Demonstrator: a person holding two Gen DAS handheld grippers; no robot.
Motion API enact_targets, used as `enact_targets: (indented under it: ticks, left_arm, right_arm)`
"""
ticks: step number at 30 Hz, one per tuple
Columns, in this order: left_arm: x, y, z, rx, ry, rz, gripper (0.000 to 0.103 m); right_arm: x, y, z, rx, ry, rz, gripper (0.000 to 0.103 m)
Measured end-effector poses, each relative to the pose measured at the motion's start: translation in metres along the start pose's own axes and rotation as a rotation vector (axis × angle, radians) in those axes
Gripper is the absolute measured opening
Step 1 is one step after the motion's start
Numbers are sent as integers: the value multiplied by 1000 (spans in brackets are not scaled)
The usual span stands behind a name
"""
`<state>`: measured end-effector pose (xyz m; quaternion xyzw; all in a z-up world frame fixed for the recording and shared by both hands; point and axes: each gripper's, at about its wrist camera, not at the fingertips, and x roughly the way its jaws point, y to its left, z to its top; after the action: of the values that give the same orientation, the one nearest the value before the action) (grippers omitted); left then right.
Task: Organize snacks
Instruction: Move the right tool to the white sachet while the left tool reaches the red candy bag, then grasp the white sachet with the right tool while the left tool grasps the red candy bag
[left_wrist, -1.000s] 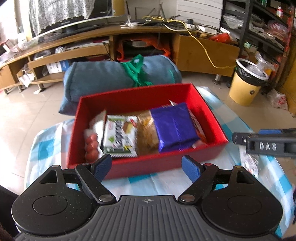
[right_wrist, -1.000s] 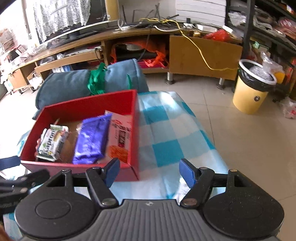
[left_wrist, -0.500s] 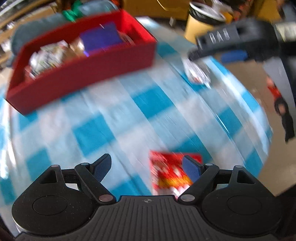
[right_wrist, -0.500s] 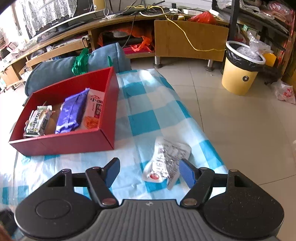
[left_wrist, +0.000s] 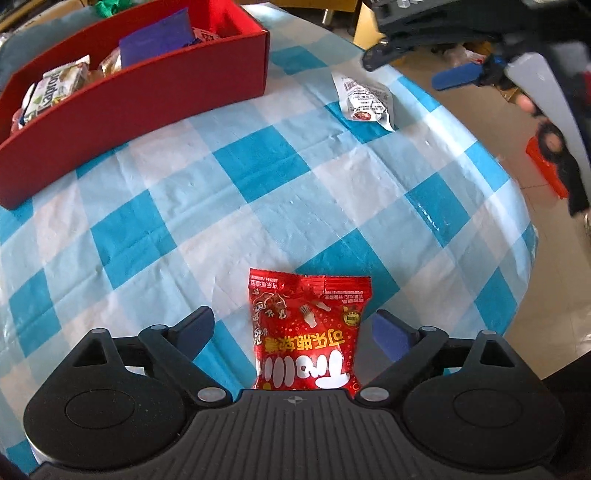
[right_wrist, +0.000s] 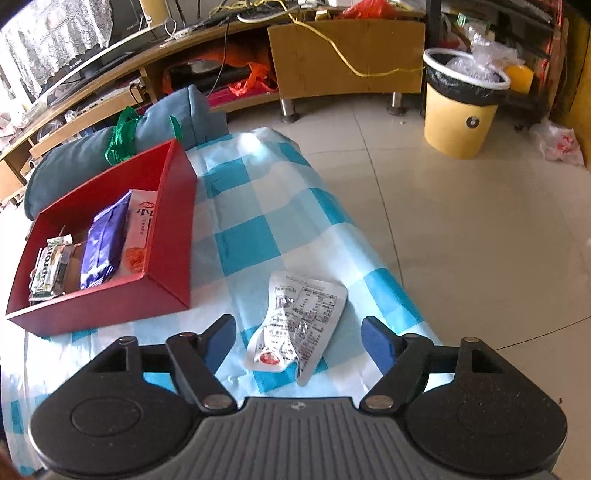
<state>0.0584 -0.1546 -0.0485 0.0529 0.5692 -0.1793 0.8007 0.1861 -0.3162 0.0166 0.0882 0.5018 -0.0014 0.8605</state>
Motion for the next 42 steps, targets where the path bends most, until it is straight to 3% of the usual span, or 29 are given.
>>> enact_targets:
  ticks: [9,13,14,16,28,33,38,42]
  left_arm:
    - [15,-12,-6,71,18,61,97]
    - [13,-9,-5,59,17,55,95]
    - [13,-7,-5,56,16,55,93]
    - [10,-5,-6,56,12,55,89]
    - [-6,11,-14,40,7,15,70]
    - [-17,22,-13,27,-18,13,70]
    - [-11,26,-11,9,-10,36,81]
    - [1,24,-12,7,10,52,84]
  right_arm:
    - [51,20,-4,-19,112,-38,72]
    - [59,27,-8,-55,91,-85,72]
    - [59,28,-9,-65,85,-93,70]
    - [55,29,-10,-76,83,-88,54]
    - [16,27,-46,-108,110,-39,53]
    - [-11,36,-58,-127,73,6,53]
    - [-18,49,-63,-140,70,60,53]
    - [-19,60,-61,-161,57,79,53]
